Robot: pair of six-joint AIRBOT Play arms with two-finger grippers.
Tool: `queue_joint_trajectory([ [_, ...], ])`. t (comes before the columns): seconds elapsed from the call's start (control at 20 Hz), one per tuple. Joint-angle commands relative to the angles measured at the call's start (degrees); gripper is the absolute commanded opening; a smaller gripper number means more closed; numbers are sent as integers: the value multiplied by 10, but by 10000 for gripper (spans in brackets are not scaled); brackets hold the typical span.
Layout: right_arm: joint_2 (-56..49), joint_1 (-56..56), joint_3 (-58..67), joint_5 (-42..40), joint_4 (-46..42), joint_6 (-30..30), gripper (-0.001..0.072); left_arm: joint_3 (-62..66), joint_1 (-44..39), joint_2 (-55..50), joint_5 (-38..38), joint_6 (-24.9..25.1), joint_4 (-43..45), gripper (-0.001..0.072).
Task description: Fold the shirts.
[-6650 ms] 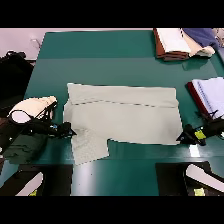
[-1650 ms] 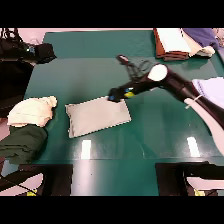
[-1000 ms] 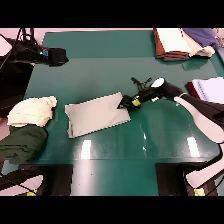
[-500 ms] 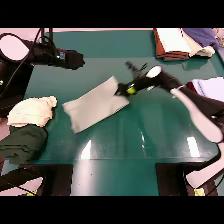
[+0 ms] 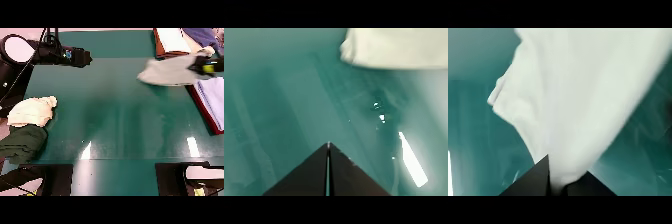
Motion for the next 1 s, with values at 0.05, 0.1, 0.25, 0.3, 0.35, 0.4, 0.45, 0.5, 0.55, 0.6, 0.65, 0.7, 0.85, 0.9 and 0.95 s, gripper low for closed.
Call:
queue_joint_trajectory([
  [0.05, -16, -155, 33, 2, 19, 1, 16, 0, -1, 0, 7, -14, -4, 24],
  [0.1, -26, -168, 47, 2, 29, 1, 16, 0, -1, 0, 7, -17, -4, 24],
  [0.25, -53, -175, 113, 0, 37, 1, 15, 0, -1, 0, 7, -28, -4, 24],
  [0.3, -58, -170, 136, -7, 37, 1, 15, 0, -1, 0, 7, -28, -4, 24],
  [0.35, -60, -164, 161, -14, 36, 1, 15, 0, -1, 0, 6, -28, -4, 24],
  [0.4, -60, -159, 183, -21, 35, 1, 15, 0, -1, 0, 5, -28, -4, 24],
  [0.45, -60, -155, 208, -24, 35, 1, 15, 0, -1, 0, 5, -28, -4, 24],
  [0.5, -60, -152, 232, -21, 31, 1, 16, 0, -1, 0, 5, -28, -4, 24],
  [0.55, -60, -152, 252, -16, 31, 1, 16, 0, -1, 0, 5, -28, -4, 24],
  [0.6, -60, -153, 271, -6, 30, 1, 15, 0, -1, 0, 4, -28, -4, 24],
  [0.65, -59, -153, 283, 5, 28, 1, 16, 0, -1, 0, 0, -28, -4, 24],
  [0.7, -54, -156, 288, 17, 9, 1, 16, 0, -1, 0, -3, -27, -4, 24],
  [0.85, -25, -162, 254, 36, -57, 1, 15, 0, -1, 0, -19, -26, -4, 25],
  [0.9, -11, -172, 228, 40, -59, 1, 16, 0, -1, 0, -23, -26, -4, 25],
  [0.95, 0, -184, 201, 46, -59, 1, 16, 0, -1, 0, -28, -26, -3, 24],
])
